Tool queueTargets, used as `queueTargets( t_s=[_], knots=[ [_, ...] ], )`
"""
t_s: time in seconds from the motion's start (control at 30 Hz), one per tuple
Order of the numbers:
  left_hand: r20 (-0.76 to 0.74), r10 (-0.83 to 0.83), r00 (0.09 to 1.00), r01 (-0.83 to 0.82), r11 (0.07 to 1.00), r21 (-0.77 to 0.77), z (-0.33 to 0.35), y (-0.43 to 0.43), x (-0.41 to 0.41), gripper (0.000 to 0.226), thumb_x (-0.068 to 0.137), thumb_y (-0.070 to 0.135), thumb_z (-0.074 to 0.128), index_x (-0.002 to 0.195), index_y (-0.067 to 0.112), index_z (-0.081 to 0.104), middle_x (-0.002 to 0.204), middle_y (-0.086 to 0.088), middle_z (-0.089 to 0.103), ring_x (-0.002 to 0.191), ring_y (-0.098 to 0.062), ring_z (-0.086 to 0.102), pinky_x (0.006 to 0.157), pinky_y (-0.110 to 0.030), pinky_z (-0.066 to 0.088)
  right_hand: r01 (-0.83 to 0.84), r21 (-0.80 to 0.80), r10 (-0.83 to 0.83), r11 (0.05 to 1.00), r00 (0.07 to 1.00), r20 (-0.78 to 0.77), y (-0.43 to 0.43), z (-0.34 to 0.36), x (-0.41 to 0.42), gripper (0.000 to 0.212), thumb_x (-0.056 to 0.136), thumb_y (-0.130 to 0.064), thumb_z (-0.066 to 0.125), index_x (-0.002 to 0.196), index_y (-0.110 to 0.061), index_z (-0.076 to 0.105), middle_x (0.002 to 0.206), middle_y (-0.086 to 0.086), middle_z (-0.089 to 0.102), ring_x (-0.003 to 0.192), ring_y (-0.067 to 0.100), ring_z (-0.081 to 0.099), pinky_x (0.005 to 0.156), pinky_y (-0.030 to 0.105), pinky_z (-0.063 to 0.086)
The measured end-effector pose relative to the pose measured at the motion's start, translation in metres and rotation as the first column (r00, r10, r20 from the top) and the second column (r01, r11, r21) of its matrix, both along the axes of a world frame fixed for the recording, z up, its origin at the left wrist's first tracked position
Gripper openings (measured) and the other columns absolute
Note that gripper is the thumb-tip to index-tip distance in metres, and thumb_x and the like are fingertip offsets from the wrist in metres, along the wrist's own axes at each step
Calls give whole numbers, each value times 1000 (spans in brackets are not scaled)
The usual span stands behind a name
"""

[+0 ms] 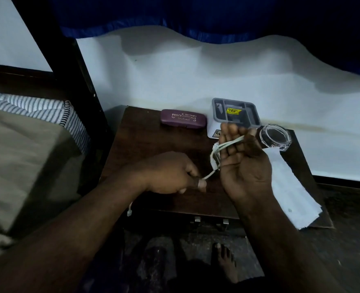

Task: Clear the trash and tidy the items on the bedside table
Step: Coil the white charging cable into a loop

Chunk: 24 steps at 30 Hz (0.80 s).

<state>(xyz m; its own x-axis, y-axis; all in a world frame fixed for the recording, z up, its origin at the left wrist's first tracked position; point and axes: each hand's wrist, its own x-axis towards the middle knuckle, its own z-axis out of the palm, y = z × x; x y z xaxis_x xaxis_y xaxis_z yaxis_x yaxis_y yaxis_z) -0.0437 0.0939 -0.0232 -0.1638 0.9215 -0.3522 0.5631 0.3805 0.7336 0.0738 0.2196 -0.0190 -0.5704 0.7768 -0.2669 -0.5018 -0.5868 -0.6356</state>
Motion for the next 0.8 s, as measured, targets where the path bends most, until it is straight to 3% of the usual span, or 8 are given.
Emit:
queueTargets(
  t_s=[0.13, 0.23, 0.3, 0.43, 0.53, 0.63, 0.7, 0.8],
  knots=[
    [-66, -51, 997, 49, 999, -24, 0, 0, 4, 41, 95, 52, 65, 55, 61, 63, 60, 10, 67, 53, 4, 56, 54, -11, 36, 14, -134, -24, 991, 997, -74, 6, -2, 3, 29, 111, -15, 41, 92, -10, 62, 94, 7, 77, 125, 28, 64, 113, 38, 47],
    [-49, -25, 998, 24, 999, -37, -2, 1, 2, 17, 94, 50, 66, 81, 54, 76, 59, 11, 67, 54, 6, 57, 57, -13, 38, 26, -180, -41, 983, 996, -84, 8, -1, 5, 30, 111, -15, 42, 89, -10, 62, 90, 8, 78, 122, 29, 66, 112, 38, 47],
    [-83, -35, 996, 29, 997, -66, -5, 0, 2, 20, 95, 50, 64, 104, 40, 79, 58, 13, 66, 55, 7, 57, 58, -13, 38, 26, -224, -52, 974, 992, -114, 9, -1, 8, 31, 110, -14, 44, 86, -9, 63, 93, 10, 77, 120, 30, 67, 114, 38, 46],
    [-130, -45, 991, 34, 996, -81, -6, 0, 4, 25, 97, 46, 64, 107, 29, 80, 48, 29, 57, 52, 17, 52, 54, -3, 36, 32, -221, -54, 975, 994, -94, 8, -2, 8, 28, 109, -12, 45, 87, -10, 61, 99, 10, 73, 130, 29, 62, 111, 40, 48],
    [-141, -5, 990, 1, 1000, -29, -2, 0, 2, 22, 97, 44, 66, 96, 27, 80, 48, 35, 54, 53, 18, 52, 55, -2, 36, 31, -134, -35, 991, 999, -28, 6, 1, 6, 25, 107, -12, 44, 88, -9, 59, 91, 9, 75, 116, 29, 68, 112, 40, 48],
    [-150, 77, 986, -60, 992, 115, 3, -2, -2, 24, 95, 43, 69, 74, 35, 77, 58, 27, 64, 60, 10, 60, 56, -8, 39, 35, 61, -42, 998, 993, 111, 0, 2, 1, 19, 108, -13, 44, 94, -9, 57, 95, 12, 71, 104, 26, 68, 111, 38, 49],
    [-172, 160, 972, -120, 968, 222, 4, -3, -4, 17, 92, 45, 71, 81, 34, 80, 71, 15, 72, 68, -1, 66, 65, -22, 48, -2, 213, -52, 977, 968, 247, -6, -1, -2, 20, 109, -10, 45, 94, -8, 58, 100, 16, 68, 104, 27, 68, 108, 38, 52],
    [-176, 280, 944, -199, 906, 373, 4, -4, -8, 15, 84, 42, 79, 81, 28, 78, 73, 14, 72, 70, -1, 65, 66, -25, 49, -151, 314, 11, 937, 913, 407, -12, -5, -4, 25, 109, -12, 48, 90, -7, 64, 94, 14, 74, 101, 27, 71, 99, 36, 57]
  ],
)
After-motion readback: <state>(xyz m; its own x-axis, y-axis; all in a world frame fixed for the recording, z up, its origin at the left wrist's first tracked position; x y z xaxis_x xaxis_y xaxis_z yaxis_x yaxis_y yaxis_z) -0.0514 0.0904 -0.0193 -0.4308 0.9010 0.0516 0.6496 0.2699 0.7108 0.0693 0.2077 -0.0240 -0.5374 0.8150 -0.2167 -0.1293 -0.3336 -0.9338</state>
